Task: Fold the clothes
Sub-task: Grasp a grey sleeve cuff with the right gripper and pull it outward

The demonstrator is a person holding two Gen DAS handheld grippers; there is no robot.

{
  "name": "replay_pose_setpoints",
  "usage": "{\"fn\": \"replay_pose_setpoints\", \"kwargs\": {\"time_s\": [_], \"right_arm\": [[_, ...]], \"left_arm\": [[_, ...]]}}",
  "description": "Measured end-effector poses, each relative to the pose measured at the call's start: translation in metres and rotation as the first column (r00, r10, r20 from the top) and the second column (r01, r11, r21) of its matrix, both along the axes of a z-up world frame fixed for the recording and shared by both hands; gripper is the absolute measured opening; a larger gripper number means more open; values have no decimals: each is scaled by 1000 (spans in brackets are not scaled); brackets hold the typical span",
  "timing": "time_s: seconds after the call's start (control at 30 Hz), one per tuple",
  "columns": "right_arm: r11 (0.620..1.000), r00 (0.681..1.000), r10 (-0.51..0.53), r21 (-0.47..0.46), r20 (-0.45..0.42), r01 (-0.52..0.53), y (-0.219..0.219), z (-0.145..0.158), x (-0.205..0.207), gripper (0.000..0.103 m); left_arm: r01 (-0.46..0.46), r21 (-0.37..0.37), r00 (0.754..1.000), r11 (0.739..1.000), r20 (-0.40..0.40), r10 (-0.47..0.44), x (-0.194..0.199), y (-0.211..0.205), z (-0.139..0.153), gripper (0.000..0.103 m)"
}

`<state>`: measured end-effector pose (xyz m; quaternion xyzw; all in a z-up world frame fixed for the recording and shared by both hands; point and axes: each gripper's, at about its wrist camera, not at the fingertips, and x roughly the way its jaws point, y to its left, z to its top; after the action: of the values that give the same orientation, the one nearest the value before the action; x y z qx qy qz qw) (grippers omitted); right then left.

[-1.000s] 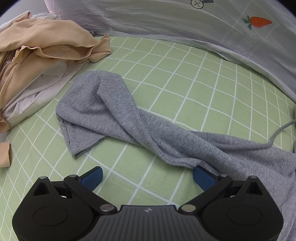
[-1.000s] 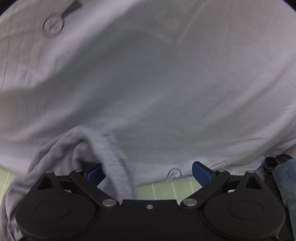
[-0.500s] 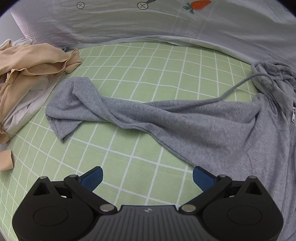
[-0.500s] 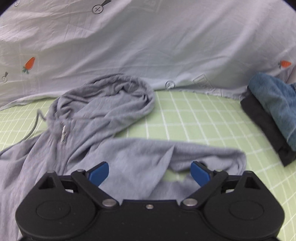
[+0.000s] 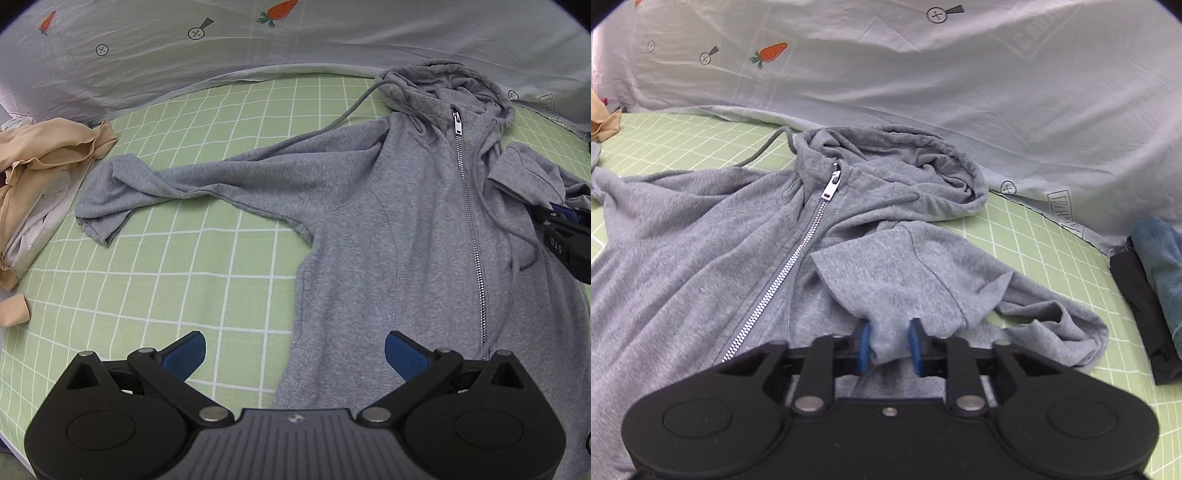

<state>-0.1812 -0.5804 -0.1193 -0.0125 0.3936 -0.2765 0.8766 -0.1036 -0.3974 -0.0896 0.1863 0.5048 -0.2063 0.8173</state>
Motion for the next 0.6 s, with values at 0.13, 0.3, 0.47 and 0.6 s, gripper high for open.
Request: {"fn": "replay_pose_setpoints", "kwargs": {"time_s": [0.13, 0.3, 0.47, 0.6], "right_arm": [[994, 991, -101, -37, 91, 105, -3, 28, -30, 10], [939, 923, -334, -22, 190, 344, -34, 65, -92, 10], [839, 813, -531, 13, 240, 544, -83, 81, -175, 10], [769, 731, -623, 45, 281, 638, -122, 92, -245, 10]], "left_arm": [[12, -35, 1000, 999, -21, -13, -9, 7, -5, 102], [60, -62, 997, 996, -40, -63, -28, 7, -9, 102], [94, -49, 995, 994, -21, -95, -58, -11, -3, 102], [59, -44, 998, 997, 7, -59, -88, -31, 2, 102]]}}
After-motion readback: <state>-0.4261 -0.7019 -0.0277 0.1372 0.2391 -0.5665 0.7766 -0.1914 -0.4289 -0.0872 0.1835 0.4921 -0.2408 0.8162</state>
